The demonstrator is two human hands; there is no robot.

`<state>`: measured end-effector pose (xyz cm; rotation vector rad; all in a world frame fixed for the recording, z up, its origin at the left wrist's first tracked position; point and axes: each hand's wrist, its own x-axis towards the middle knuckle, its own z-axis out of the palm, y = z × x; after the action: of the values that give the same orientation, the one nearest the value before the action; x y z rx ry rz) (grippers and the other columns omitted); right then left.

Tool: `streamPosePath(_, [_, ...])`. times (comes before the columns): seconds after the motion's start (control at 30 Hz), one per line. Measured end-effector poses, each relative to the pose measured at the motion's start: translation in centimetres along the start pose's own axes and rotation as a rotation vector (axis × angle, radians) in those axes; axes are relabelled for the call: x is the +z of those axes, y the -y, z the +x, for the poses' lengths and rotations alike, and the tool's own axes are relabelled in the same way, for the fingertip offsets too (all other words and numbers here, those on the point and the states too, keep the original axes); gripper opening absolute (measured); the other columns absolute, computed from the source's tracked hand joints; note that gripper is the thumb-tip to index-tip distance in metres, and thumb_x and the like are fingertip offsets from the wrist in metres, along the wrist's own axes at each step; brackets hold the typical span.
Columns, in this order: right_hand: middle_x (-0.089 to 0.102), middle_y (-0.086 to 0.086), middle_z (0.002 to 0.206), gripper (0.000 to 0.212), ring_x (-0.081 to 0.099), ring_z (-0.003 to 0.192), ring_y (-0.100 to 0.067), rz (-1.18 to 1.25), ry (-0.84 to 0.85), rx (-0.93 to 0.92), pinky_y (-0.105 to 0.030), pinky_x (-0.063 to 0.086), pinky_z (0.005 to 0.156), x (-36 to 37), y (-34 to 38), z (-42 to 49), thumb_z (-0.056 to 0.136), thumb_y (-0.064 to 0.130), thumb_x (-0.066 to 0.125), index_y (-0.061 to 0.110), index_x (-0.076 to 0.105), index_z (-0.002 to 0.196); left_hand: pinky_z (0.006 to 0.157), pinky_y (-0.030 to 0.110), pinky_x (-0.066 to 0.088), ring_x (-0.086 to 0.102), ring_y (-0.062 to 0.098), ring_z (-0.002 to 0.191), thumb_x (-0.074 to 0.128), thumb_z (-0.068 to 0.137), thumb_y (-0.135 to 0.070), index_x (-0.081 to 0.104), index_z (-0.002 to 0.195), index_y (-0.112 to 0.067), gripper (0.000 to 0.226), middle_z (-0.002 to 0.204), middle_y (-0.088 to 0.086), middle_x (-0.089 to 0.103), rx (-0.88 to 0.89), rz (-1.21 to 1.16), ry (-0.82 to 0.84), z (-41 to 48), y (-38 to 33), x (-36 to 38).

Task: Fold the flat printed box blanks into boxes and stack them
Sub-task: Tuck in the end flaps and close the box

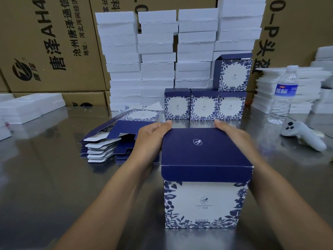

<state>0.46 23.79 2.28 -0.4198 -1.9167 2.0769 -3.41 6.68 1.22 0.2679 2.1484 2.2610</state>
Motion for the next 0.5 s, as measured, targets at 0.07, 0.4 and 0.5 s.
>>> streamPosePath(0.07, [0.055, 0.008, 0.036, 0.027, 0.051, 0.029, -0.002, 0.019, -0.013, -0.001, -0.009, 0.031, 0.029, 0.1, 0.0, -0.1, 0.087, 0.034, 0.064, 0.017, 0.062, 0.067, 0.049, 0.018, 0.041, 0.053, 0.021, 0.063, 0.057, 0.093, -0.031, 0.061, 0.09, -0.008, 0.023, 0.078, 0.015, 0.058, -0.013, 0.004, -0.004, 0.1, -0.1, 0.0])
streamPosePath(0.4, [0.054, 0.006, 0.036, 0.032, 0.05, 0.029, -0.002, 0.062, 0.039, -0.061, -0.009, 0.032, 0.031, 0.0, -0.1, -1.2, 0.092, 0.029, 0.057, 0.011, 0.057, 0.065, 0.074, 0.02, 0.046, 0.06, 0.003, 0.072, 0.07, 0.084, -0.026, 0.071, 0.078, -0.019, 0.009, 0.079, -0.005, 0.07, 0.391, 0.345, -0.035, -1.6, -2.0, -1.4])
streamPosePath(0.5, [0.055, 0.007, 0.037, 0.027, 0.051, 0.03, -0.002, 0.063, 0.056, -0.072, -0.009, 0.034, 0.032, 0.0, -0.2, -1.2, 0.093, 0.027, 0.057, 0.009, 0.061, 0.073, 0.078, 0.015, 0.044, 0.064, -0.002, 0.079, 0.065, 0.084, -0.045, 0.072, 0.08, -0.026, 0.021, 0.081, -0.013, 0.071, 0.493, 0.45, 0.238, -4.1, -3.4, -2.6])
